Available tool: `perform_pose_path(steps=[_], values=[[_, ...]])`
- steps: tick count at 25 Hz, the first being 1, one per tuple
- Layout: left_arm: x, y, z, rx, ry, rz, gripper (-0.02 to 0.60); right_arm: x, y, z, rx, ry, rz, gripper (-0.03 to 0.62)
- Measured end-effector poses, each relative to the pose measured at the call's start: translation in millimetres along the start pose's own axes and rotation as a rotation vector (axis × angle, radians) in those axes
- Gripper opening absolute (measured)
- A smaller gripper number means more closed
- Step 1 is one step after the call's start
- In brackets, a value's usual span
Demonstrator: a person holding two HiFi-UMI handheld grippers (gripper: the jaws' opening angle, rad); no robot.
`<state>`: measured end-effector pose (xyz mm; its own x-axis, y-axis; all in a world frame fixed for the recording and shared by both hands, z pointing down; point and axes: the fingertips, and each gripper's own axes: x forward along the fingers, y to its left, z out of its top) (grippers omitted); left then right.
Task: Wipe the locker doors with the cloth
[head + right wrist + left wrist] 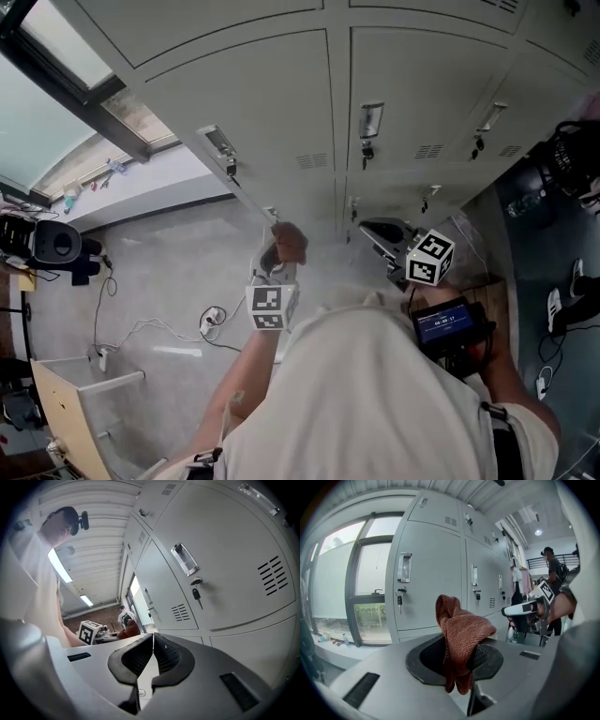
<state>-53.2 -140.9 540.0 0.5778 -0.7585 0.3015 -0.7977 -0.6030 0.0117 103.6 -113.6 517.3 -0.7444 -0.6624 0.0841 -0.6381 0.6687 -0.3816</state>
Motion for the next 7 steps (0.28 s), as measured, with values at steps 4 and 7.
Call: perform_pose_path(steps=[4, 7], values=[[-8.4, 4.5, -6.8, 0.002, 0.004, -0.031, 0.081, 0.6, 10.5, -4.8, 0.003, -0.004, -0.033, 0.019], [-18.6, 7.5, -13.2, 0.005, 0.018, -0.057, 0.081, 2.4, 21.7, -11.2, 0.012, -0.005, -0.055, 0.019]])
